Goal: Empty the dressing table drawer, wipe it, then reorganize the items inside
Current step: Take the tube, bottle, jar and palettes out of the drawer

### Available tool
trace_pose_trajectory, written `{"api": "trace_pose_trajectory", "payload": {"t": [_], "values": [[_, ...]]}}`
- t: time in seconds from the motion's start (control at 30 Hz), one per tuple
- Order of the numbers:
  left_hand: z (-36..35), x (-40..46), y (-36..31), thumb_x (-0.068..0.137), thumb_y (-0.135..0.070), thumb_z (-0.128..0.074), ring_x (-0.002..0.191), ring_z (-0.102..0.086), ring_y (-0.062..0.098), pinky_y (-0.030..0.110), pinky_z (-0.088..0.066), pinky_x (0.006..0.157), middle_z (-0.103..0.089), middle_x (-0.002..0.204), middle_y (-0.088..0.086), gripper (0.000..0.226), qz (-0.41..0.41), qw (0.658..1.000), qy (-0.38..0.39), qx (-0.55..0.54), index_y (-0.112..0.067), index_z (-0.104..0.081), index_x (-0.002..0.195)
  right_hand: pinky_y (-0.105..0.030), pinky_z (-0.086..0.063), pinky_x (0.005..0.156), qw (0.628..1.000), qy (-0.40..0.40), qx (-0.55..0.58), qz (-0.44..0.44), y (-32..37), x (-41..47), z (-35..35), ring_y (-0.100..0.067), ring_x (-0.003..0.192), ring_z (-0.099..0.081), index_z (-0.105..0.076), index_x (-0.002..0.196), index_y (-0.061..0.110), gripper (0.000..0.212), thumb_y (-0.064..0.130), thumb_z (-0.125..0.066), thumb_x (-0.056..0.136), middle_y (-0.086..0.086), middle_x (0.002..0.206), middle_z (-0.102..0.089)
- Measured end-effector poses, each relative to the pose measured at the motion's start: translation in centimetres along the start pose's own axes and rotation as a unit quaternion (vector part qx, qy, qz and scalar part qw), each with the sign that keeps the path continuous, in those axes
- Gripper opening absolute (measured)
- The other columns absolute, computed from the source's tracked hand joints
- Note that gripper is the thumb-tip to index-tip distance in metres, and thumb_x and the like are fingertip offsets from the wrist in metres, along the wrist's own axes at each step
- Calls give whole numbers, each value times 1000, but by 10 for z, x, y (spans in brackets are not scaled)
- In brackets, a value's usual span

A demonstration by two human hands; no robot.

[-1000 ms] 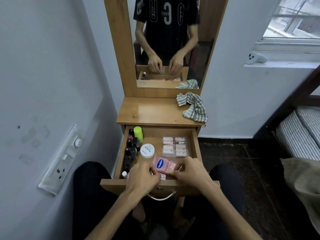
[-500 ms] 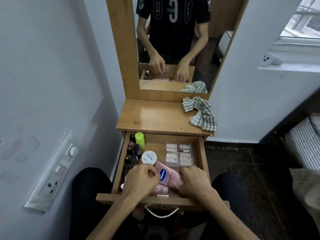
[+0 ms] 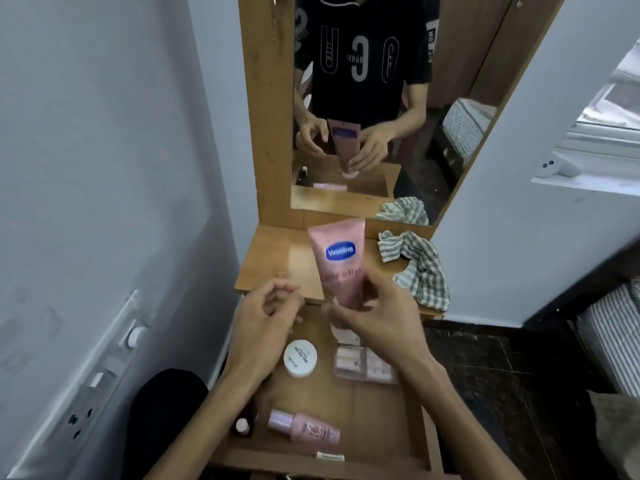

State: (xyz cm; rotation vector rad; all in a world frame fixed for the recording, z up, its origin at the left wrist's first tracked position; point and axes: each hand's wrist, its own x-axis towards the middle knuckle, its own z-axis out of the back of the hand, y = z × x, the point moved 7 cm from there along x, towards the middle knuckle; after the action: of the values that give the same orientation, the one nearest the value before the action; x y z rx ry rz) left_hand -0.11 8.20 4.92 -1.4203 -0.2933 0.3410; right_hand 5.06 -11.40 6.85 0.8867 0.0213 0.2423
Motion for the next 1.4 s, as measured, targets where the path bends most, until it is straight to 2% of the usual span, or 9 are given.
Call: {"api": "trace_pose_trajectory", "payload": {"t": [0.17, 0.3, 0.47, 0.57, 0.73, 0.93, 1.07, 1.17, 1.4], "values": [[5, 60, -20, 91, -34, -69, 94, -71, 2, 31, -60, 84, -75, 103, -14, 21, -37, 999, 8, 18, -30, -73, 111, -11, -50, 61, 993, -101, 44, 32, 40, 77, -39, 5, 76, -66, -66, 102, 29, 40, 48, -88, 75, 17, 84, -72], [18, 121, -11, 93, -27, -69, 107, -68, 12, 44, -57, 98, -73, 116, -4, 30, -33, 999, -20, 27, -21, -69, 123, -24, -55, 69, 986, -140, 81, 37, 53, 130, -77, -10, 78, -69, -66, 101, 21, 38, 41, -88, 77, 9, 90, -74], [29, 162, 11, 93, -28, -70, 109, -62, 3, 20, -49, 90, -67, 126, -6, 33, -44, 997, -22, 67, -31, -63, 125, -26, -49, 73, 987, -151, 46, 17, 43, 171, -117, -18, 86, -68, -69, 101, 18, 34, 34, -89, 79, 2, 99, -72], [30, 174, 21, 95, -25, -70, 115, -61, 14, 31, -51, 98, -63, 131, -3, 43, -38, 996, -20, 72, -27, -56, 136, -32, -60, 83, 985, -163, 56, 26, 37, 178, -127, -14, 91, -72, -68, 112, 21, 43, 31, -91, 77, 4, 105, -75], [26, 179, 29, 97, -26, -67, 120, -60, 19, 47, -50, 107, -62, 135, 0, 47, -18, 997, -18, 68, -26, -52, 142, -27, -60, 79, 978, -191, 77, 40, 35, 177, -130, -4, 83, -70, -64, 113, 22, 50, 33, -94, 74, 7, 100, -76], [31, 165, 27, 93, -32, -72, 128, -54, 15, 35, -46, 106, -56, 144, -3, 62, -10, 995, -32, 92, -25, -45, 149, -17, -58, 83, 982, -165, 81, 49, 36, 162, -116, -8, 95, -71, -61, 129, 20, 63, 24, -94, 75, 2, 113, -74], [44, 132, 20, 90, -21, -73, 104, -60, 5, 4, -40, 77, -65, 127, -3, 42, -52, 986, -127, 95, -20, -61, 130, -25, -61, 79, 980, -166, 89, 68, 32, 120, -89, -5, 87, -69, -70, 116, 22, 37, 19, -85, 82, 8, 106, -73], [44, 91, 14, 86, -5, -67, 81, -61, 1, 3, -42, 67, -71, 99, 1, 20, -92, 976, -181, 82, -16, -70, 103, -18, -57, 67, 981, -153, 94, 75, 15, 76, -68, -3, 76, -70, -76, 96, 24, 11, 18, -78, 87, 15, 84, -74], [-8, 7, 34, 81, 4, -69, 65, -63, 15, 24, -51, 60, -67, 71, -8, 25, -116, 985, -1, 127, -21, -72, 80, -15, -56, 66, 998, 43, -32, -13, -58, -1, -56, 0, 73, -70, -79, 86, 24, 6, 18, -79, 83, 13, 76, -75]]}}
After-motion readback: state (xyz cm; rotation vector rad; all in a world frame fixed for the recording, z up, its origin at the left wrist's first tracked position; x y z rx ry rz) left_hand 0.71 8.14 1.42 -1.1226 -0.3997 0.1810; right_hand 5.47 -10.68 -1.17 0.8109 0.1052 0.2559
